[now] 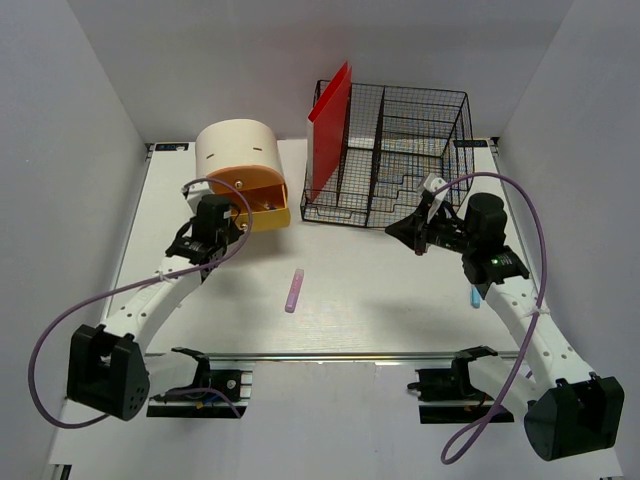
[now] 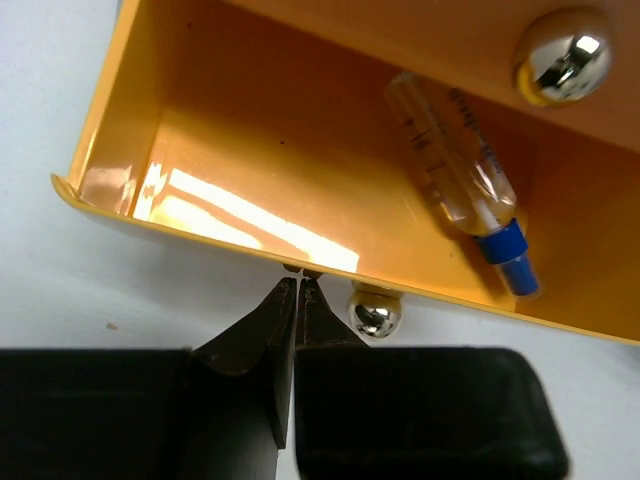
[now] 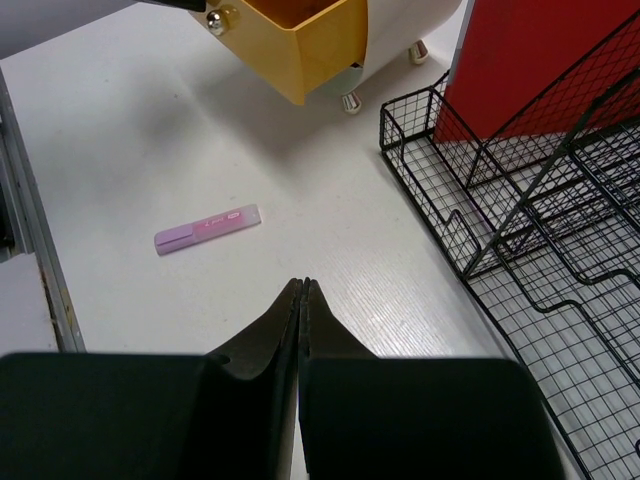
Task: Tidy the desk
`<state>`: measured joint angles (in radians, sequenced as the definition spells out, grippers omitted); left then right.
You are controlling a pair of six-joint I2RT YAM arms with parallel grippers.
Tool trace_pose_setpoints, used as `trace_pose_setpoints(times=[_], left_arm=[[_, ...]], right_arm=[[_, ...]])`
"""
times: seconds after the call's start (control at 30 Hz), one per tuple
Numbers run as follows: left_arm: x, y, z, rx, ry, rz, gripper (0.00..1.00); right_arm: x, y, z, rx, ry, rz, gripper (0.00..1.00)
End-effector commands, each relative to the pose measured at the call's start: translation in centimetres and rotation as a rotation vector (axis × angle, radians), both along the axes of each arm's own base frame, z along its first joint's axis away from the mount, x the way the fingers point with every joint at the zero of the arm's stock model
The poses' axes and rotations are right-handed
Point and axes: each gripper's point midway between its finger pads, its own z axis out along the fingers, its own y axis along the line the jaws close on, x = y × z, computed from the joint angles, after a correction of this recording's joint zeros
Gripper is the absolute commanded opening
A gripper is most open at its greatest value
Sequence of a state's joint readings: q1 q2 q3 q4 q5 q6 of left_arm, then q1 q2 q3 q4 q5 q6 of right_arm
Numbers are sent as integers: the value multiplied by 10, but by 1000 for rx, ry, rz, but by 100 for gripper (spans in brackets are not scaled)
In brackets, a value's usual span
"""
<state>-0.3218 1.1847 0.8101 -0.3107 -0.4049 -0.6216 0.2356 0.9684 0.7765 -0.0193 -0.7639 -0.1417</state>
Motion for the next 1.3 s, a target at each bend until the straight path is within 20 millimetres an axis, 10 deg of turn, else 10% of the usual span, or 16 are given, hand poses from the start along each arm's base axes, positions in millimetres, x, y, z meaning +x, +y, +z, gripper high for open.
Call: trace_pose_setpoints(times=[0.0, 1.27], left_arm=[[26, -2, 35, -27, -114, 30, 15], [98, -8, 23, -38, -174, 135, 0]], right_arm=[[-1, 1, 9, 9, -56, 21, 0], [4, -7, 5, -5, -60, 13, 0]])
